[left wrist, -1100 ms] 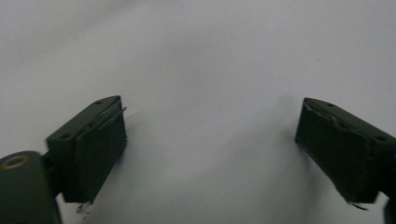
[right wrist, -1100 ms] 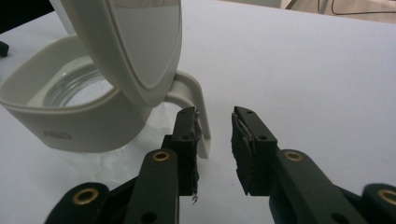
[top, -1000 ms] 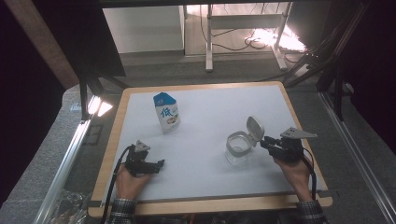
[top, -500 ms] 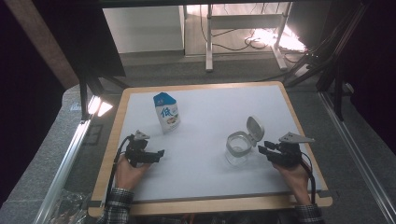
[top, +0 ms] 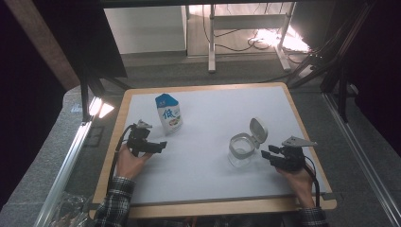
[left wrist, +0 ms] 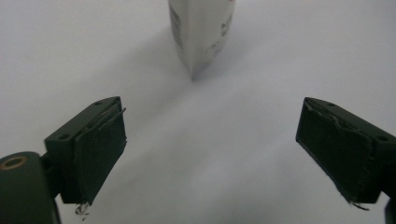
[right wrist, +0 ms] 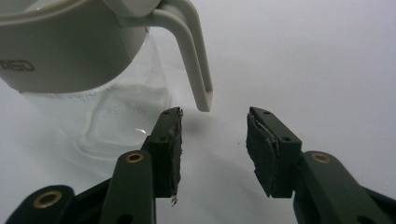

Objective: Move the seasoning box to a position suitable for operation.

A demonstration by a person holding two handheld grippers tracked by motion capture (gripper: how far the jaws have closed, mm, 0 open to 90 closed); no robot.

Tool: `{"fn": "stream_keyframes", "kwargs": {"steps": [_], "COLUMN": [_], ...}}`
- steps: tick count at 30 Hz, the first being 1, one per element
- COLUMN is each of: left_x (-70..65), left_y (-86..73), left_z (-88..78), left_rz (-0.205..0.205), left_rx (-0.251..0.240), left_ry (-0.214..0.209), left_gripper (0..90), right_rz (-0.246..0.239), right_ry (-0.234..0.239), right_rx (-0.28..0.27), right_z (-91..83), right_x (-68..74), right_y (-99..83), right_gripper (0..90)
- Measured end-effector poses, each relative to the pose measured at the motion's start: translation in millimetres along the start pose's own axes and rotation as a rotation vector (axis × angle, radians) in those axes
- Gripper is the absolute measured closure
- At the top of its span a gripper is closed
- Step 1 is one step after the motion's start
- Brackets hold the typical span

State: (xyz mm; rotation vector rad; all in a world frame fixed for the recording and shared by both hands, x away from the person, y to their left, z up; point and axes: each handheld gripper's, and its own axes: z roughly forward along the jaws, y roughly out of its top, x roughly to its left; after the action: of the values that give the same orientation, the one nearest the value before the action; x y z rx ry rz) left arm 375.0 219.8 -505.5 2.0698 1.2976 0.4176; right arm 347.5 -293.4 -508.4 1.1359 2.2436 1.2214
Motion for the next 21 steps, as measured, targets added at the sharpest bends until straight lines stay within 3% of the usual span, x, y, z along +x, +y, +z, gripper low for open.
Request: {"fn": "stream_keyframes", "kwargs": {"steps": [4,5,12,21], "left_x": [7.0,9.4,12.3,14.8], "left_y": [9.1,14.0,36.5,63.3], "left_z": [0.3,-1.0,-7.1,-5.0], "left_rz": [0.02,0.033,0.098,0.079], "left_rx": [-0.008,-0.032,-0.074,-0.111], "left_ry": [-0.024,-0.031,0.003,-0.044], "left_gripper": [8.2,9.2,21.1,39.2], "right_rz": [-0.001,-0.003,-0.002,0.0], "right_ry": [-0.004,-0.009,0.003,0.013], "right_rx": [0.007,0.012,0.04,0.053], "right_z": [0.2,0.9,4.6,5.6], "right_x": [-0.5,-0.6,-0.1,0.7], "right_y": [-2.1,-3.7,-8.7,-11.2], "right_gripper": [53.7,52.9,49.9,48.6]}}
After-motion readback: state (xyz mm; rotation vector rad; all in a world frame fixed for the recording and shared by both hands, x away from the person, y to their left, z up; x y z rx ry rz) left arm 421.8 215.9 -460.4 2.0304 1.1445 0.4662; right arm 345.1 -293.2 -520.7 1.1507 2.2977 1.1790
